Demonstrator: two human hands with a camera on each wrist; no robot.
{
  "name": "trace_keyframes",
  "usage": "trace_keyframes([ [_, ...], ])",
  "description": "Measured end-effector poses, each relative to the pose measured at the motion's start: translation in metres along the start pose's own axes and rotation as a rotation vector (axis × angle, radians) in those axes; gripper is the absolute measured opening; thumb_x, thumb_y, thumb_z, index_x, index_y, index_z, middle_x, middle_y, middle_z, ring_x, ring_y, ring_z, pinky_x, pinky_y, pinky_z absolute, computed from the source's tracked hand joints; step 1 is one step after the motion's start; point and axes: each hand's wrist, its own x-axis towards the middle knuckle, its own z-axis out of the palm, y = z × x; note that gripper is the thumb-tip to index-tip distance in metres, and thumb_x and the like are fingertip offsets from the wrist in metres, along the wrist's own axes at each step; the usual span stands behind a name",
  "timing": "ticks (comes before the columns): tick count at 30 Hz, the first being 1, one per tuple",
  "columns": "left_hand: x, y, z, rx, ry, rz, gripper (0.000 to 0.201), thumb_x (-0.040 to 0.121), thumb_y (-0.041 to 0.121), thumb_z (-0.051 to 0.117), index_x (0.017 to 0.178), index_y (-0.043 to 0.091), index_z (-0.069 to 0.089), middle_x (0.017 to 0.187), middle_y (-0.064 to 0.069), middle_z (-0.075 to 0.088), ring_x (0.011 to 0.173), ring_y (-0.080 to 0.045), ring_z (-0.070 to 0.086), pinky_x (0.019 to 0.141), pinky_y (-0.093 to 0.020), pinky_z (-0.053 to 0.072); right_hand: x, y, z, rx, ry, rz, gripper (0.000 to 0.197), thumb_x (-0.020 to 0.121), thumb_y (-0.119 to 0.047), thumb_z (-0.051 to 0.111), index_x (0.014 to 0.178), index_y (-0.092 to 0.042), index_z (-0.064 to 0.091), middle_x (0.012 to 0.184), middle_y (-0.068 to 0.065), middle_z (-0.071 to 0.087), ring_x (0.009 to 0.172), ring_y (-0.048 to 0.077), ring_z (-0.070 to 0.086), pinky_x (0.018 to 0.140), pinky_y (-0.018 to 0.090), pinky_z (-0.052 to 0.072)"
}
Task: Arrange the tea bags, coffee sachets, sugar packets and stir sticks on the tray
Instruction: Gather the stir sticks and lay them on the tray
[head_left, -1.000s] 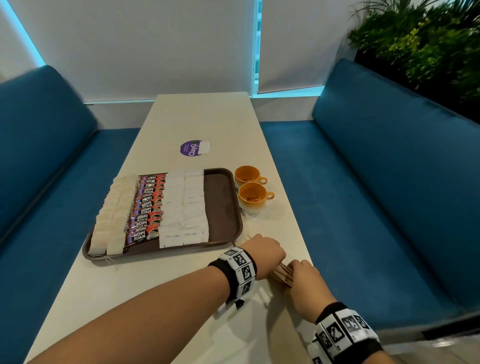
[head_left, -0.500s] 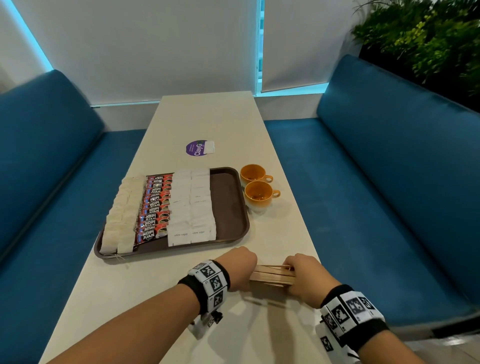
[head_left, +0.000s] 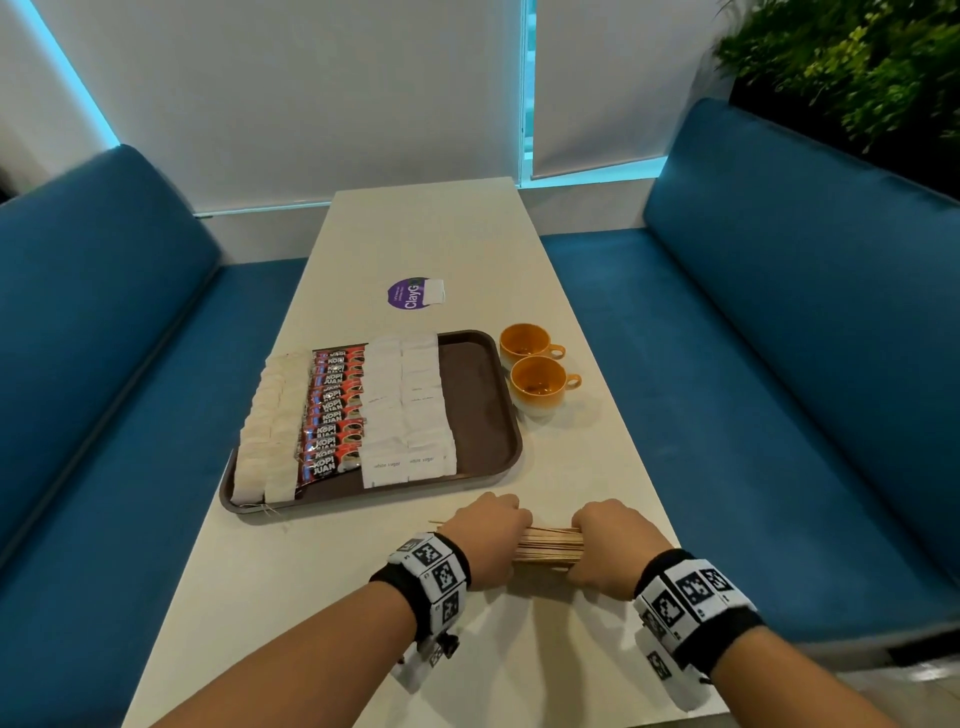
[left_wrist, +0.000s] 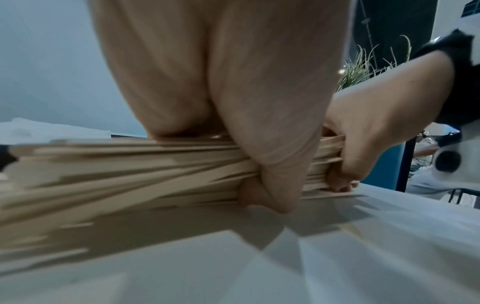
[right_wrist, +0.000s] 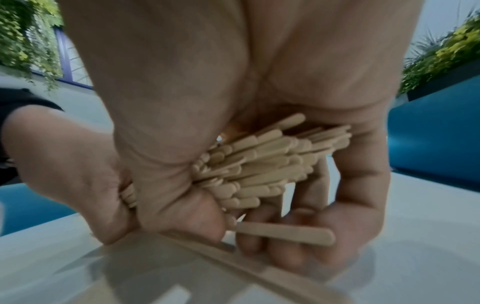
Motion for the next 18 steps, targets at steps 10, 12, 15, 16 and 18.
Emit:
trace_keyframes([
  [10, -0.011, -0.009, 0.001, -0.035, 0.072, -0.027, 0.029, 0.085, 0.013, 0.062, 0.113, 0.016, 0.055, 0.112, -0.007, 0.057, 0.103, -0.031, 0.055, 0.087, -0.045, 0.049, 0.005, -0.014, -0.006, 0.069, -0.039, -0.005, 0.023, 0.069, -0.029, 0.067, 0.091, -0.025, 0.071, 0.08, -0.006, 0.067, 0.073, 0.014, 0.066, 0.066, 0.026, 0.057],
  [12, -0.012, -0.01, 0.002, -0.027, 0.082, -0.036, 0.031, 0.085, 0.013, 0.06, 0.116, 0.016, 0.053, 0.114, -0.008, 0.057, 0.105, -0.031, 0.054, 0.088, -0.045, 0.045, 0.006, -0.017, -0.008, 0.066, -0.021, -0.003, 0.022, 0.068, -0.028, 0.068, 0.089, -0.025, 0.072, 0.079, -0.006, 0.067, 0.073, 0.014, 0.066, 0.065, 0.026, 0.056],
  [15, -0.015, -0.012, 0.003, -0.027, 0.087, -0.062, 0.029, 0.086, 0.014, 0.058, 0.115, 0.017, 0.056, 0.114, -0.006, 0.055, 0.107, -0.029, 0.052, 0.088, -0.044, 0.044, 0.008, -0.021, -0.007, 0.083, -0.014, -0.031, 0.018, 0.071, -0.027, 0.07, 0.089, -0.027, 0.072, 0.08, -0.006, 0.067, 0.075, 0.014, 0.065, 0.062, 0.025, 0.052],
  [16, -0.015, -0.012, 0.003, -0.032, 0.088, -0.07, 0.026, 0.086, 0.015, 0.058, 0.113, 0.017, 0.058, 0.112, -0.005, 0.055, 0.107, -0.029, 0.052, 0.087, -0.044, 0.045, 0.008, -0.021, -0.006, 0.096, -0.01, -0.041, 0.016, 0.073, -0.028, 0.071, 0.089, -0.027, 0.072, 0.081, -0.006, 0.067, 0.075, 0.013, 0.065, 0.061, 0.023, 0.05],
  [18, -0.017, -0.014, 0.003, -0.038, 0.093, -0.076, 0.023, 0.087, 0.016, 0.058, 0.11, 0.016, 0.059, 0.111, -0.004, 0.053, 0.106, -0.028, 0.052, 0.086, -0.044, 0.046, 0.008, -0.021, -0.004, 0.116, 0.011, -0.055, 0.015, 0.076, -0.034, 0.071, 0.089, -0.027, 0.074, 0.082, -0.006, 0.068, 0.075, 0.012, 0.064, 0.062, 0.022, 0.049],
])
